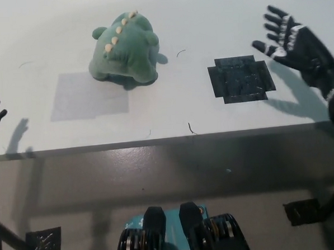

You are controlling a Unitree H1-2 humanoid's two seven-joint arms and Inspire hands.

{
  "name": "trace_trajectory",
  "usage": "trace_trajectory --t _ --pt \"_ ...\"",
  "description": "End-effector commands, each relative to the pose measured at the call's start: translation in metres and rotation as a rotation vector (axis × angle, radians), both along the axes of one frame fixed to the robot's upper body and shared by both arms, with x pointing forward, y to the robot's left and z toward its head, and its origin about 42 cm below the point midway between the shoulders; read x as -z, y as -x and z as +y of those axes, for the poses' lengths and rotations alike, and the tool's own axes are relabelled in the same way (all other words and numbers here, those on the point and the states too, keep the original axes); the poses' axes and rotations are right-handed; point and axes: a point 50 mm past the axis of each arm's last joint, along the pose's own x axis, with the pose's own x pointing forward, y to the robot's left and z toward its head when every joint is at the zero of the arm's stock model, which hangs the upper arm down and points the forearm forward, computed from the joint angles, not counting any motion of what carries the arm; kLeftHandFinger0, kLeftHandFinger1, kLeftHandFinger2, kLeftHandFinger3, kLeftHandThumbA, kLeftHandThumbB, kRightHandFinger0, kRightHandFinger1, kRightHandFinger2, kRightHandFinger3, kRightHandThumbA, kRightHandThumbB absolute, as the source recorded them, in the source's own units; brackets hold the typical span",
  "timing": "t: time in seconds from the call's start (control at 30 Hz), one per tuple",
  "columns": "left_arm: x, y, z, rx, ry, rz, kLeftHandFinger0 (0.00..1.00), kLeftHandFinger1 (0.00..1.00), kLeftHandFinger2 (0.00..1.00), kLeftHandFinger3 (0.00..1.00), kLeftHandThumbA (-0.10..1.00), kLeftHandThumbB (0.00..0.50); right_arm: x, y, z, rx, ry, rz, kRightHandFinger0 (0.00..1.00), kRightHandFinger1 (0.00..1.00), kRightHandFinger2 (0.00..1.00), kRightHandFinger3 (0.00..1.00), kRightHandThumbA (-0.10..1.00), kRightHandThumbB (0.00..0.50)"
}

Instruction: Use both hands to pick up a dinasour on the right side and move it to the left side

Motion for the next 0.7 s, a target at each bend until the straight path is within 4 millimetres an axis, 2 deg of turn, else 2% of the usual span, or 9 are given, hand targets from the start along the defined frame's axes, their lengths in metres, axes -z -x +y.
trace_trajectory --t 0.0,0.13,0.17,0.2,0.27,0.37,0.57,0.63,0.67 --pt "-0.016 0.011 -0.015 0.079 -0.016 -0.072 1.00 1.00 1.00 1.00 1.00 0.459 -0.019 0.027 -0.016 -0.053 -0.032 -0.081 1.00 1.00 1.00 1.00 1.00 0.346" --pt "-0.010 0.021 -0.026 0.118 -0.042 -0.068 1.00 1.00 1.00 1.00 1.00 0.443 -0.016 0.049 -0.024 -0.066 -0.028 -0.113 1.00 1.00 1.00 1.00 1.00 0.350" --pt "-0.008 0.026 -0.032 0.130 -0.048 -0.075 1.00 1.00 1.00 1.00 1.00 0.434 -0.016 0.055 -0.027 -0.062 -0.016 -0.126 1.00 1.00 1.00 1.00 1.00 0.368" --pt "-0.007 0.026 -0.033 0.131 -0.048 -0.076 1.00 1.00 1.00 1.00 1.00 0.434 -0.016 0.056 -0.027 -0.062 -0.015 -0.126 1.00 1.00 1.00 1.00 1.00 0.369" --pt "-0.001 0.031 -0.045 0.138 -0.049 -0.079 1.00 1.00 1.00 1.00 1.00 0.464 -0.013 0.073 -0.035 -0.037 0.008 -0.177 1.00 1.00 1.00 1.00 1.00 0.361" --pt "0.005 0.040 -0.055 0.155 -0.038 -0.079 1.00 1.00 1.00 1.00 1.00 0.454 -0.004 0.089 -0.043 -0.004 0.012 -0.190 1.00 1.00 1.00 1.00 1.00 0.362" --pt "0.013 0.047 -0.071 0.167 -0.010 -0.086 1.00 1.00 1.00 1.00 1.00 0.418 0.009 0.108 -0.059 0.039 -0.016 -0.209 1.00 1.00 1.00 1.00 1.00 0.309" --pt "0.015 0.048 -0.079 0.169 0.000 -0.091 1.00 1.00 1.00 1.00 1.00 0.422 0.013 0.115 -0.066 0.080 -0.018 -0.213 1.00 1.00 1.00 1.00 1.00 0.328" --pt "0.017 0.050 -0.084 0.174 0.008 -0.090 1.00 1.00 1.00 1.00 1.00 0.432 0.015 0.120 -0.071 0.112 -0.004 -0.211 1.00 1.00 1.00 1.00 1.00 0.357"
